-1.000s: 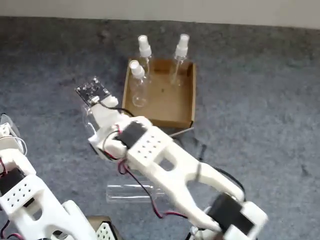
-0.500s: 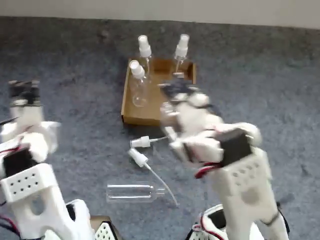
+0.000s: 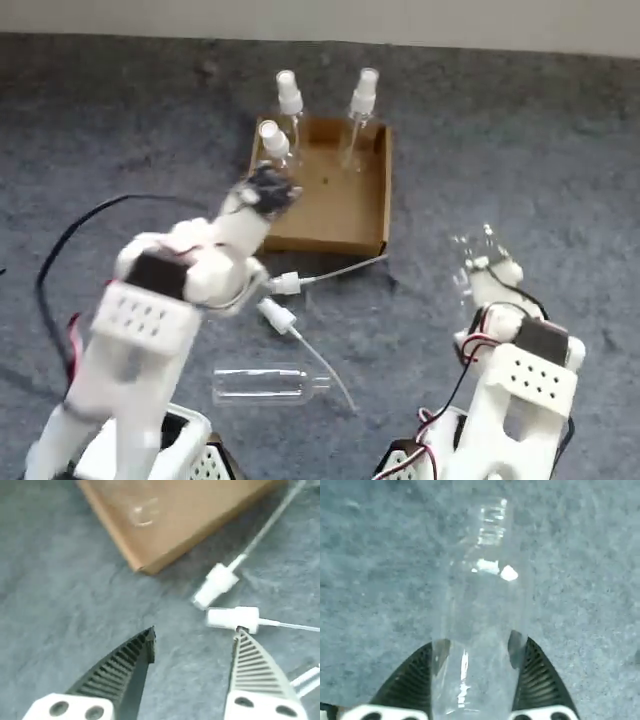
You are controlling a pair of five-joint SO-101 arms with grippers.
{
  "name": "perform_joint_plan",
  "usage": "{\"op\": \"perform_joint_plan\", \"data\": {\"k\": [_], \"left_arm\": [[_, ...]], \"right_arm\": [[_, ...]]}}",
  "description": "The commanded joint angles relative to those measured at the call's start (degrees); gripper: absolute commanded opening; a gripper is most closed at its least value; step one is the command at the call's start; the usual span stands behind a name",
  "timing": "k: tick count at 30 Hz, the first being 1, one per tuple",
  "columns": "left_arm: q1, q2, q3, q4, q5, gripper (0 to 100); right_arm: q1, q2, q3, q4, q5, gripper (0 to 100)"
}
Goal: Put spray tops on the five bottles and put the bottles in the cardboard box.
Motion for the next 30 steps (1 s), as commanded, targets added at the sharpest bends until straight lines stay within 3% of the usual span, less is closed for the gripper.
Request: {"op": "perform_joint_plan", "data": {"k": [1, 8, 15, 27, 30], "left_arm": [[6.0, 13.1, -11.6, 0.0, -0.1, 20], [10.0, 30.7, -18.1, -3.6, -0.4, 20], [13.6, 40.0, -18.7, -7.9, -0.3, 20], [8.0, 50.2, -18.8, -17.1, -0.5, 19], [5.8, 51.6, -18.7, -16.8, -2.0, 13]], "right_arm": [[4.4, -1.4, 2.6, -6.5, 3.2, 0.3], [10.5, -1.3, 4.5, -13.7, 6.7, 0.3], [9.1, -1.3, 8.1, -14.5, 6.7, 0.3], [7.1, -1.3, 12.0, -15.9, 6.7, 0.3], [7.1, -1.3, 12.0, -15.9, 6.7, 0.3]]}}
